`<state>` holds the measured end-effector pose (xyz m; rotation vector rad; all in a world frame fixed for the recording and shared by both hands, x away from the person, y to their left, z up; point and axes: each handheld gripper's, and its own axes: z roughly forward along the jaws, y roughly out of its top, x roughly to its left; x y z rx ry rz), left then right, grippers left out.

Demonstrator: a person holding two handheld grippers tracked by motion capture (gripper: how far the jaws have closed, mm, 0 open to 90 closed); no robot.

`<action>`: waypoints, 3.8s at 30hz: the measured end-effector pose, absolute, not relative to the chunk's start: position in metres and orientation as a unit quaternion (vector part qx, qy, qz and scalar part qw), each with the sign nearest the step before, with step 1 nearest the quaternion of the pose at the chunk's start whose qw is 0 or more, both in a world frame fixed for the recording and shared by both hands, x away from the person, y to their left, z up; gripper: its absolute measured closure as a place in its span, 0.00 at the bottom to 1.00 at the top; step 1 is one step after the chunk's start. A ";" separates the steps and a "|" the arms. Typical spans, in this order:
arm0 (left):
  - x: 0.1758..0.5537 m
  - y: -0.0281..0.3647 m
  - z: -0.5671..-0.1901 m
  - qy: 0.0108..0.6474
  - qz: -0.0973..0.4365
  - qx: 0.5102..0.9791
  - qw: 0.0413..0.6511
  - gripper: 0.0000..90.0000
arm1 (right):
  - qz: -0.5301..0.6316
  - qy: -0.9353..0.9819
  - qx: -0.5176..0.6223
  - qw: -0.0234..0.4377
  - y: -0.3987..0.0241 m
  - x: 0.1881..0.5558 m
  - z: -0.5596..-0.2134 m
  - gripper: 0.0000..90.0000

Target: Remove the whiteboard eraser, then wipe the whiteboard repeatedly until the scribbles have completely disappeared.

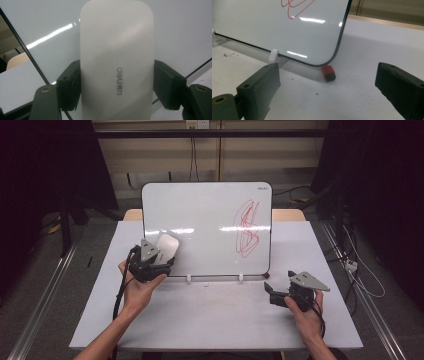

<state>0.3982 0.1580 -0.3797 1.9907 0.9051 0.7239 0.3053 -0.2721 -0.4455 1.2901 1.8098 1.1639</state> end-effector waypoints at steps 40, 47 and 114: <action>0.384 0.145 -0.354 0.339 0.278 0.775 0.455 0.34 | 0.442 0.687 0.487 0.309 -0.271 0.306 -0.445 0.06; 0.385 0.129 -0.341 0.322 0.284 0.778 0.458 0.34 | 0.445 0.686 0.484 0.310 -0.273 0.304 -0.445 0.06; 0.446 0.002 -0.302 0.250 0.318 0.810 0.424 0.35 | 0.448 0.688 0.482 0.304 -0.274 0.303 -0.445 0.06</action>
